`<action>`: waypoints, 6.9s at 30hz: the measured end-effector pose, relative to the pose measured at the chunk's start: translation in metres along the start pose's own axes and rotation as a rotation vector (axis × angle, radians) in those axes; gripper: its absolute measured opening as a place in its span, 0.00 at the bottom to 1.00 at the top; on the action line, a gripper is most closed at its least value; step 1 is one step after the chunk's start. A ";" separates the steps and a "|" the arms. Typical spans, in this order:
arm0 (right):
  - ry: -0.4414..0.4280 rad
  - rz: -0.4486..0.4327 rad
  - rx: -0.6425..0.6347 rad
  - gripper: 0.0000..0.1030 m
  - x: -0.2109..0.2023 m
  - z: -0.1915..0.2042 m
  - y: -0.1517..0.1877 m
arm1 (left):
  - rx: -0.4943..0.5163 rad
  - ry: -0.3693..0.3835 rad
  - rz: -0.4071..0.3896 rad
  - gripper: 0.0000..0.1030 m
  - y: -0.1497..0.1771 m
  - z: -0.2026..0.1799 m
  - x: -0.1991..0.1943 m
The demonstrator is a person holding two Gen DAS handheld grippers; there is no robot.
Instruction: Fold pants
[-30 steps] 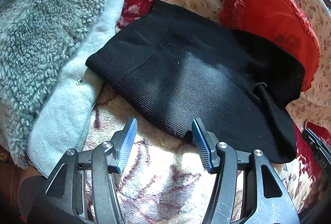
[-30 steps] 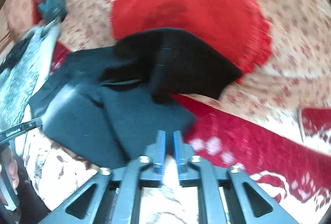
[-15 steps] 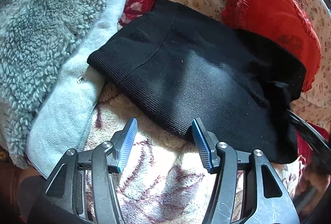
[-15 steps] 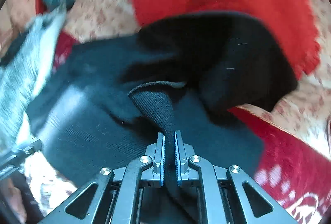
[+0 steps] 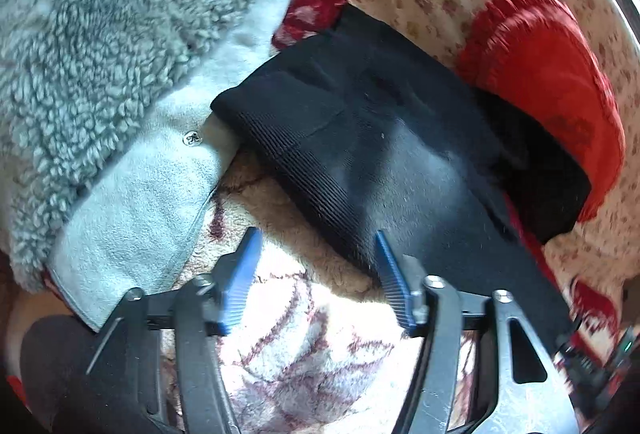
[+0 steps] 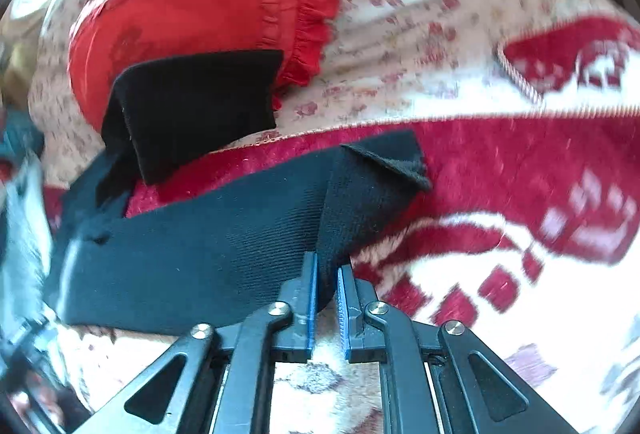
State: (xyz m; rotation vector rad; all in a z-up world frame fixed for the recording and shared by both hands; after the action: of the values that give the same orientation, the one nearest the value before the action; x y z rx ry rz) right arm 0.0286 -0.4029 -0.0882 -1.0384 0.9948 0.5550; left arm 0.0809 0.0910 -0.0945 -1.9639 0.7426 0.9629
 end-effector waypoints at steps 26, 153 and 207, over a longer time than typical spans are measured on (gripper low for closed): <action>-0.074 -0.035 -0.127 0.04 -0.070 0.012 0.022 | 0.087 0.116 -0.017 0.07 0.015 0.008 -0.061; -0.447 -0.060 -0.894 0.12 -0.046 0.292 0.155 | 0.106 -0.032 -0.053 0.69 -0.004 0.078 -0.077; -0.259 0.079 -0.606 0.20 -0.012 0.203 0.111 | 0.311 0.012 0.067 0.72 0.047 -0.027 -0.033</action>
State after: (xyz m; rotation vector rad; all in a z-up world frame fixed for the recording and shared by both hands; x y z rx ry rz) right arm 0.0193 -0.1711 -0.0963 -1.4166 0.6466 1.0685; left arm 0.0368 0.0490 -0.0758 -1.6844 0.9114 0.8201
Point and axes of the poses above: each gripper's, at about its wrist camera, not at the fingertips, and x roughly the way its jaws point, z to its left, y to its underside, the point moved 4 cm from there along x, roughly the way its jaws point, and after that the axes turned 3 degrees about y, right-handed, at the moved point
